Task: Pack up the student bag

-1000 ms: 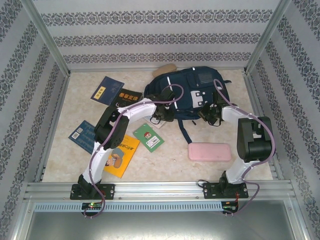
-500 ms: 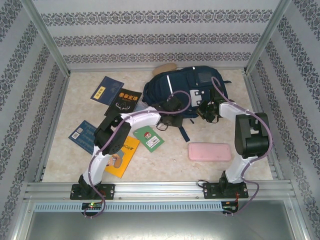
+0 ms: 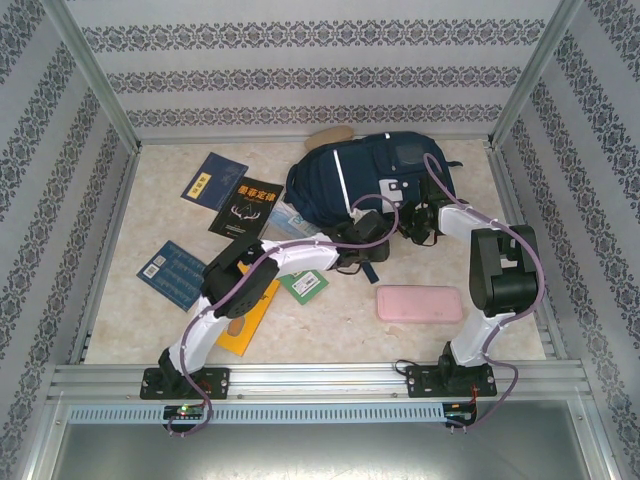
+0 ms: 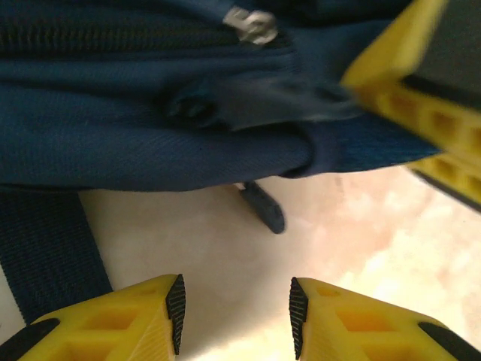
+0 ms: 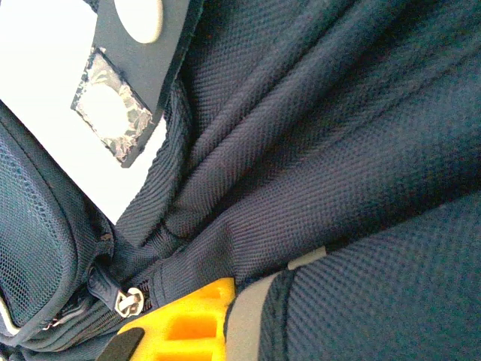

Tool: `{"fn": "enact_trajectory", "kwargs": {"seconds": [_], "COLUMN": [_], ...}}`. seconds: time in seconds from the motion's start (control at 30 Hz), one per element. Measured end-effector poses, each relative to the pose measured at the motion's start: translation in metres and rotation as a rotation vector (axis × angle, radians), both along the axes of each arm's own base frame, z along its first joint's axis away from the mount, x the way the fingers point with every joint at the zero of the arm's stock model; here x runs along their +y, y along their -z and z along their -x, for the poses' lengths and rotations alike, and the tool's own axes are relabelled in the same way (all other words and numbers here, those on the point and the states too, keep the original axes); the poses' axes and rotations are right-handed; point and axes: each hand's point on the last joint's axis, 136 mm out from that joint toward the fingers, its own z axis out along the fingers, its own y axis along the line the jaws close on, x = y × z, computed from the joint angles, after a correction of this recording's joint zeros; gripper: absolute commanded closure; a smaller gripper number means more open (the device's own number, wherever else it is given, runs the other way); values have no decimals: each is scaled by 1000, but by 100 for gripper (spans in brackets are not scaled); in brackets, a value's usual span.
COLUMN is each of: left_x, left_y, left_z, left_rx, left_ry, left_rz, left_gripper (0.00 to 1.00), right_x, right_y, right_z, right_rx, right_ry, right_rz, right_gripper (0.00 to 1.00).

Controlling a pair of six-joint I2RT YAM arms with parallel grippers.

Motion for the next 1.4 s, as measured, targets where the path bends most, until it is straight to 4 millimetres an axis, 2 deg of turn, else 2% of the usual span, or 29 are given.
{"fn": "enact_trajectory", "kwargs": {"seconds": [0.03, 0.17, 0.43, 0.7, 0.77, 0.93, 1.1, 1.2, 1.4], "left_x": [1, -9, -15, -16, -15, -6, 0, 16, 73], "left_y": [4, -4, 1, 5, 6, 10, 10, 9, 9], "left_z": [-2, -13, -23, -34, -35, -34, -33, -27, -12], "left_rx": [-1, -14, 1, 13, 15, 24, 23, 20, 45], "left_ry": [-18, -65, -130, -205, -223, -276, -301, -315, -362], "left_rz": [-3, 59, 73, 10, -19, -76, -90, -116, -193], "left_gripper": [57, 57, 57, 65, 71, 100, 100, 100, 100], "right_x": [0, 2, 3, 3, 4, 5, 5, 5, 5], "right_y": [0, 1, 3, 4, 4, 2, 1, 1, 1], "right_z": [0, 0, 2, 2, 2, 2, 2, 3, 7], "right_rx": [0, -3, -11, -30, -34, -37, -40, -38, -26], "right_ry": [2, 6, 4, 7, 7, 14, 14, 13, -4], "right_rz": [-4, -16, -23, -31, -35, -48, -49, -49, -48], "right_gripper": [100, 100, 100, 100, 100, 100, 100, 100, 100]}}
